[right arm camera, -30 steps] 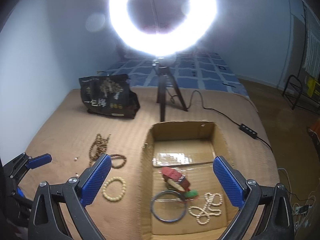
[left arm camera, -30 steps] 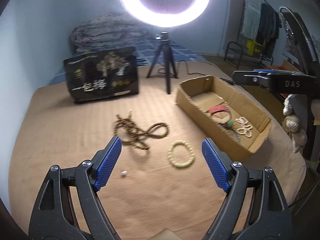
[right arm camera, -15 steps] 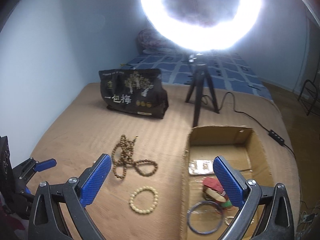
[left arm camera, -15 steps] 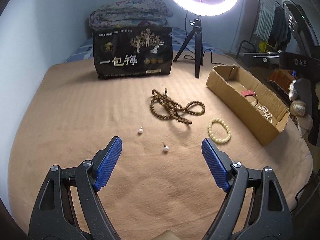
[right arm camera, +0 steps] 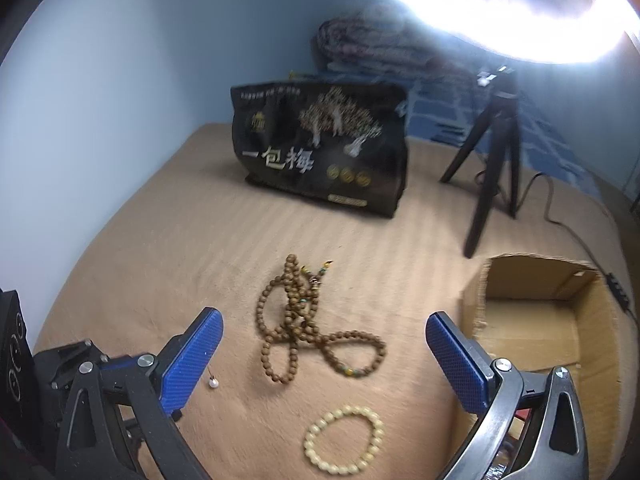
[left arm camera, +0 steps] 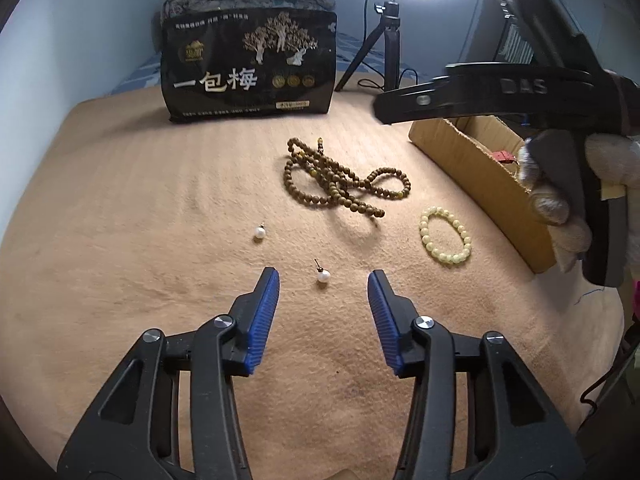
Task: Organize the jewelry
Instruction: 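Withdraw both tools from the box toward the remaining jewelry, then close left tool on a pearl stud earring while right tool grasps the wooden bead mala, then lift the wooden bead mala with right tool while left tool lifts the earring, then carry the mala with right tool while left tool carries the earring over the box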
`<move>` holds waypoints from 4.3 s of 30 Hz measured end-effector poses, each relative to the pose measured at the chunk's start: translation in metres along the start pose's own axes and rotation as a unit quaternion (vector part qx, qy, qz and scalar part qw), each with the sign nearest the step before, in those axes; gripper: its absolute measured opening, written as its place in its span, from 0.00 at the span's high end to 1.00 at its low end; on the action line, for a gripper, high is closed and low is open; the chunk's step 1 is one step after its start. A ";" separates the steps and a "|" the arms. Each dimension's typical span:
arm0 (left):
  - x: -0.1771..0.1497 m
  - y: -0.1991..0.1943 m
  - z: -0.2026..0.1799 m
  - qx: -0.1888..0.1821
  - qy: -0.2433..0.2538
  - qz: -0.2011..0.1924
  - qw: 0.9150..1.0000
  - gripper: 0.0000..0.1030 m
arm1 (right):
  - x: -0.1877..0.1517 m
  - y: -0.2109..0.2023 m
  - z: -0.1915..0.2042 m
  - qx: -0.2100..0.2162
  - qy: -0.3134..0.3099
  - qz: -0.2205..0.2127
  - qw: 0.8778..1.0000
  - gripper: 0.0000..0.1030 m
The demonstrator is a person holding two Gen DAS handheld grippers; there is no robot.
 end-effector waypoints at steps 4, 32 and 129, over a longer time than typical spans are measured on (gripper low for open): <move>-0.002 0.011 0.003 -0.006 -0.005 0.008 1.000 0.59 | 0.000 0.023 0.008 0.009 -0.003 0.017 1.000 0.04; -0.004 0.039 0.015 -0.015 -0.028 0.025 0.999 0.87 | -0.016 0.117 0.061 -0.008 -0.100 0.096 0.990 0.37; 0.127 0.007 -0.192 -0.078 0.084 -0.065 0.991 0.93 | -0.042 -0.224 -0.154 -0.116 0.017 -0.098 0.988 0.91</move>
Point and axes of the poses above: each gripper's, at about its wrist camera, not at the fingertips, and y roughly the way its jaws point, z to its left, x to its top, the point moved 4 cm from there along y, roughly the way its jaws point, and after that the axes turned 9 degrees about -x, right-handed, at the moved point
